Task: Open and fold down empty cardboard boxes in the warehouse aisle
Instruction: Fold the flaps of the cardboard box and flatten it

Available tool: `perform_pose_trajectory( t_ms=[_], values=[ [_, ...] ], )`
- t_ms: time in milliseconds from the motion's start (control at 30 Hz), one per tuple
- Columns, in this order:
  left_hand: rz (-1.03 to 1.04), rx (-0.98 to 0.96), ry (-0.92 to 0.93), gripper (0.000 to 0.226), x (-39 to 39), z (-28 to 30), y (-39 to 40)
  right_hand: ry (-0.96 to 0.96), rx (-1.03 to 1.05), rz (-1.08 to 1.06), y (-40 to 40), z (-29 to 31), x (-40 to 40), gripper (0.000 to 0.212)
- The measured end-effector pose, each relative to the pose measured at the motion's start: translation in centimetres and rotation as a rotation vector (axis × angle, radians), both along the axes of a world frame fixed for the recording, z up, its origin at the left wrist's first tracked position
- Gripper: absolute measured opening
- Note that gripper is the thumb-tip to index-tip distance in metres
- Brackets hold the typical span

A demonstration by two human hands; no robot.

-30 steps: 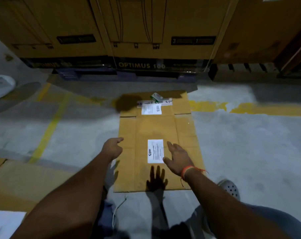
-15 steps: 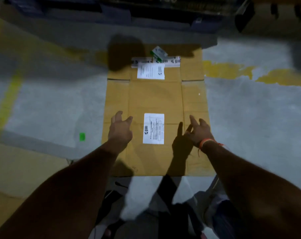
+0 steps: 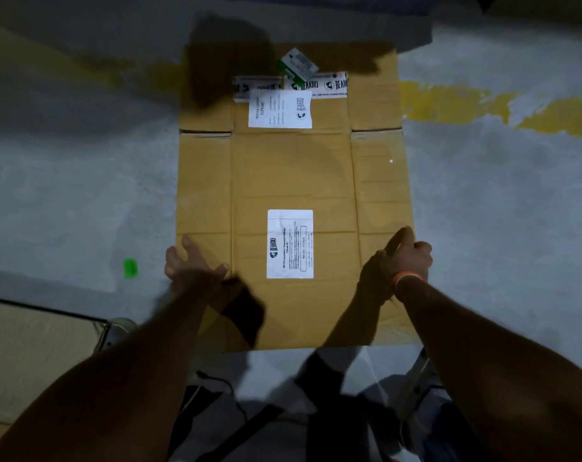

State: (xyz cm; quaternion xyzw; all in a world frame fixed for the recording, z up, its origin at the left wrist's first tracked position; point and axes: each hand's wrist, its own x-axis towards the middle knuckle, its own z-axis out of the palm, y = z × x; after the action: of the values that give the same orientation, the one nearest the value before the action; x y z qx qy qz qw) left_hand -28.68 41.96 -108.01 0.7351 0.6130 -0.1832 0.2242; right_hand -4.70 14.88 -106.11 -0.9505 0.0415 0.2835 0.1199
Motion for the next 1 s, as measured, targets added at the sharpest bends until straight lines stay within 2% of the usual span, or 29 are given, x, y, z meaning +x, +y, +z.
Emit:
perform_pose_trajectory(
  t_ms=[100,200,267,333,400,500,567,800,1000],
  values=[
    [0.022,-0.019,-0.023,0.103,-0.5,-0.4,1.5,0.038,0.003,-0.048,-0.6,0.2,0.6,0.067],
    [0.086,-0.048,-0.105,0.100,-2.0,-0.7,3.4,0.036,0.019,-0.065,-1.5,0.5,1.4,0.089],
    [0.155,-0.093,-0.247,0.084,-3.3,-0.2,4.2,0.065,0.065,-0.139,-1.9,1.1,2.2,0.095],
    [0.214,-0.095,-0.370,0.058,-3.3,1.2,4.5,0.113,0.150,-0.195,-1.8,1.9,2.8,0.083],
    [0.221,-0.080,-0.411,0.044,-2.1,3.1,4.4,0.101,0.154,-0.131,-0.9,3.3,2.5,0.063],
    [0.102,-0.028,-0.419,0.040,-0.4,6.3,3.8,-0.039,0.163,0.022,1.3,6.0,0.6,0.040],
    [0.102,-0.005,-0.481,0.039,-0.2,8.5,3.6,-0.132,0.164,0.078,2.4,8.2,-0.9,0.031],
    [0.183,0.037,-0.595,0.033,-4.1,19.0,8.5,-0.215,0.149,0.235,7.5,17.2,-3.2,0.034],
    [0.377,0.174,-0.624,0.035,-16.5,26.6,12.0,-0.263,0.230,0.445,16.2,25.3,-10.2,0.035]
  ],
)
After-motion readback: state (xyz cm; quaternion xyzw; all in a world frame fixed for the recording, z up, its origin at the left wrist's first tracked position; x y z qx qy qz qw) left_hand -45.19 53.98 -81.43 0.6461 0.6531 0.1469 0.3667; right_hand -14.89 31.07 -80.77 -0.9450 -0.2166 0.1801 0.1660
